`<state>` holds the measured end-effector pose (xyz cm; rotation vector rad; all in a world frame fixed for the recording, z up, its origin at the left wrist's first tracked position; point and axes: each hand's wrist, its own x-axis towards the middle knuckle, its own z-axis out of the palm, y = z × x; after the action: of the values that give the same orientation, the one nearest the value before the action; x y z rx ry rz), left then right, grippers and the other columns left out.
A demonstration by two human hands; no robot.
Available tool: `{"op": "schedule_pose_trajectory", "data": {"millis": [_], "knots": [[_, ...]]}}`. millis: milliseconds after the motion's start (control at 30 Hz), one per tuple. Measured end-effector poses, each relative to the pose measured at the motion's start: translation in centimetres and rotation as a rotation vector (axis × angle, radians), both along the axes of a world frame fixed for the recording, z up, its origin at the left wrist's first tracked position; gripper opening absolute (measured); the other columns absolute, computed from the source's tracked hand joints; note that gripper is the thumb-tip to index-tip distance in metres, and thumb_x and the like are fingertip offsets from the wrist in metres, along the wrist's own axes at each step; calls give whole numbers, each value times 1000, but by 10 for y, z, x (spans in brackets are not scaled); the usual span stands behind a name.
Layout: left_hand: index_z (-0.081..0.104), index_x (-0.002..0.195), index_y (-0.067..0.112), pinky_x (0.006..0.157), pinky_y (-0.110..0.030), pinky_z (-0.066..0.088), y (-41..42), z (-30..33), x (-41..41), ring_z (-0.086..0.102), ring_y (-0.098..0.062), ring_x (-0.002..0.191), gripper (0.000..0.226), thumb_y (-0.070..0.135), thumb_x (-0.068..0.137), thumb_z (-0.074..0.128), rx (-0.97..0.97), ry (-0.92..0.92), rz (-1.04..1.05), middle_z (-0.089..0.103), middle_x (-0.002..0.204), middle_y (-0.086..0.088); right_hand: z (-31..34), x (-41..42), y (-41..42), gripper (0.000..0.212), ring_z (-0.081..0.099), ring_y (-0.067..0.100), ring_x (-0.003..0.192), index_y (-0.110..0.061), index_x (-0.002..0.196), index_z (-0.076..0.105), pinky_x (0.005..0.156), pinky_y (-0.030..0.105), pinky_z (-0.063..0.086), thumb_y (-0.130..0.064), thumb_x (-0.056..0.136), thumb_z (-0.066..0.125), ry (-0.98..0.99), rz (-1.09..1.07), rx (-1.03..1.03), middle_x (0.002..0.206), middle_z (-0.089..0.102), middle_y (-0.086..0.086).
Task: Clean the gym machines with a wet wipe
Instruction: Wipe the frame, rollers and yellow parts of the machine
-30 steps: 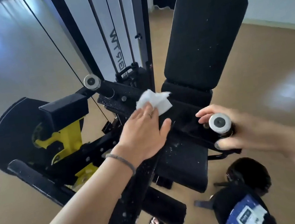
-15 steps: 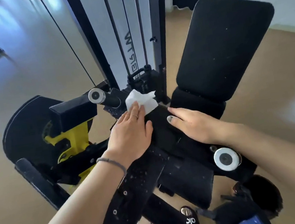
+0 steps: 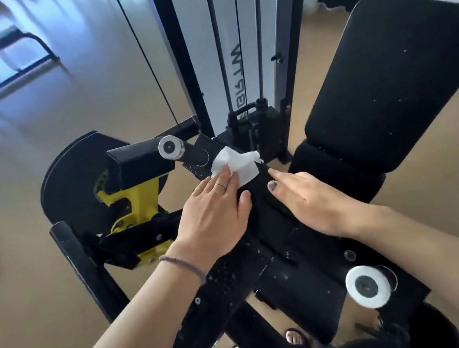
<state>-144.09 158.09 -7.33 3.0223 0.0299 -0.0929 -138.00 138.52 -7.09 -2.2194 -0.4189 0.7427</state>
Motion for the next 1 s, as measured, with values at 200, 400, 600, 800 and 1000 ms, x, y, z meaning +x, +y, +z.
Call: {"op": "schedule_pose_trajectory", "data": {"millis": [200,400,600,800,1000], "knots": [[17,159,10,126,-34,4,3,2,27,13,-23,155,67,49,105,14,103,62,59,13,167,-11,-1,1,1,67,21,6,150,-30,158,30,124,33,15,-63,100,32,24,-14,66,162,30,-8],[12,159,5,126,-36,11,-21,2,24,5,-25,156,73,52,104,16,15,142,168,8,167,-16,4,7,2,72,23,11,151,-32,158,30,119,29,17,-70,97,29,57,8,44,162,29,-7],[26,155,14,118,-37,28,-15,7,27,20,-19,152,62,49,105,22,-172,124,298,22,165,-8,6,11,1,73,19,11,152,-30,159,28,120,31,15,-69,97,25,34,56,20,162,29,-4],[33,150,18,111,-38,36,-19,6,10,32,-22,146,53,45,106,22,-305,129,322,27,163,-6,5,14,-1,77,24,11,150,-33,157,31,119,27,13,-76,94,23,51,84,11,160,33,-7],[52,119,13,110,-43,35,13,-4,28,35,-30,138,40,36,104,23,-333,163,378,45,142,-14,20,36,32,69,27,19,150,-28,153,40,117,31,20,-67,101,17,33,130,-39,159,39,1]]}}
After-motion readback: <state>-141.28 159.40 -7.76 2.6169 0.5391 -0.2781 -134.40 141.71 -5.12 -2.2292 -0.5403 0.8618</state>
